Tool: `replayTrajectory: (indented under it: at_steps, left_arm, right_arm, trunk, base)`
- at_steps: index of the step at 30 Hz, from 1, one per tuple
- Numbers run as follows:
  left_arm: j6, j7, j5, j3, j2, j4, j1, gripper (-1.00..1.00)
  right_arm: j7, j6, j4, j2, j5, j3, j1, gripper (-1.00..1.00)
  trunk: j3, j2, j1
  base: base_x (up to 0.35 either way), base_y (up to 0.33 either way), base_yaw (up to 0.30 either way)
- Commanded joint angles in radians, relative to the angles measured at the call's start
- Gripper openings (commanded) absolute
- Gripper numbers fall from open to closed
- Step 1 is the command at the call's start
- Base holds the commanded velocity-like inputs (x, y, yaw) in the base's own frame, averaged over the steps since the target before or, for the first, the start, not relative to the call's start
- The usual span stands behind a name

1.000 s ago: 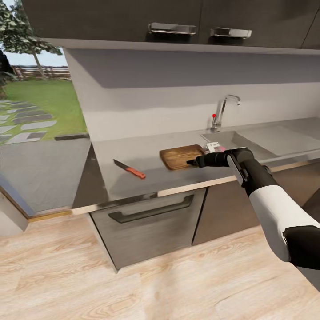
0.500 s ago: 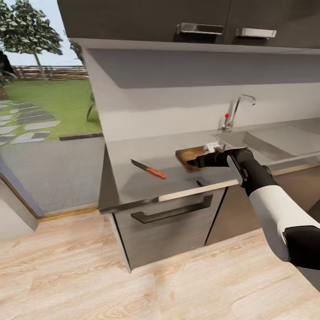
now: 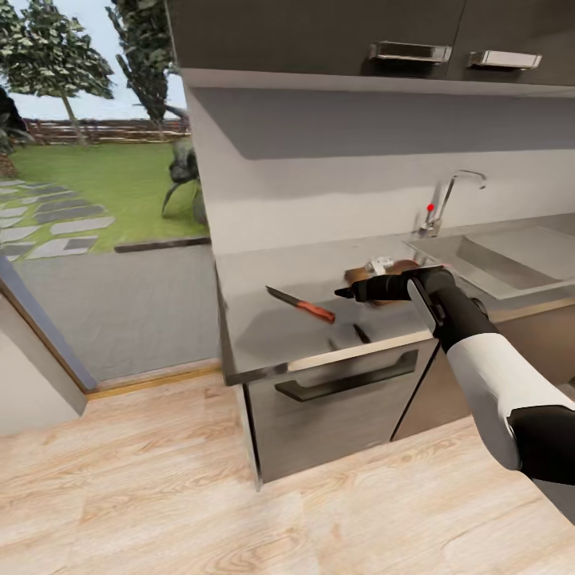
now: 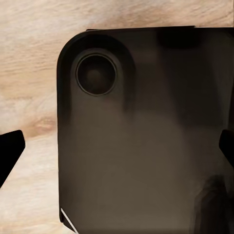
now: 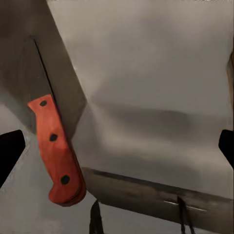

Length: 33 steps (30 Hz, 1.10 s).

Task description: In the kitchen, take the Vidalia onion out of the sink, dice it on the chopping board with the paring knife, put the diced onion into the bowl on the countertop, then place both the paring knife and the chopping board into the sink.

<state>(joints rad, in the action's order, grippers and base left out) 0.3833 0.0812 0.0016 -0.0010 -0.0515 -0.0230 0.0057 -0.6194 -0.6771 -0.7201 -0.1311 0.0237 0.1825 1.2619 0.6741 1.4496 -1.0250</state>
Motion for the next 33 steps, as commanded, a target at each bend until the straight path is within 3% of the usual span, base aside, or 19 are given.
replayTrajectory:
  at_steps: [1,11,17,33]
  left_arm:
    - [0.001,0.003,0.0,-0.001,0.0,-0.001,0.0,1.0]
    - [0.001,0.003,0.0,-0.001,0.0,-0.001,0.0,1.0]
    - [0.002,0.003,0.0,-0.001,0.0,-0.002,0.0,1.0]
    - [0.001,0.003,0.0,-0.001,0.0,-0.003,0.0,1.0]
  right_arm:
    - [0.0,-0.005,-0.001,-0.001,0.002,0.003,0.001,1.0]
    - [0.012,-0.004,0.018,0.018,0.002,0.008,0.001,1.0]
    - [0.029,-0.003,0.026,0.036,0.002,0.036,0.001,1.0]
    - [0.036,0.0,0.054,0.039,0.002,0.041,0.001,1.0]
  trunk:
    - [0.001,0.0,0.0]
    - [0.001,0.0,0.0]
    - [0.001,0.0,0.0]
    - [0.001,0.0,0.0]
  base:
    - [0.0,0.291,0.0]
    - [0.0,0.068,0.0]
    - [0.0,0.001,0.0]
    - [0.0,0.0,0.0]
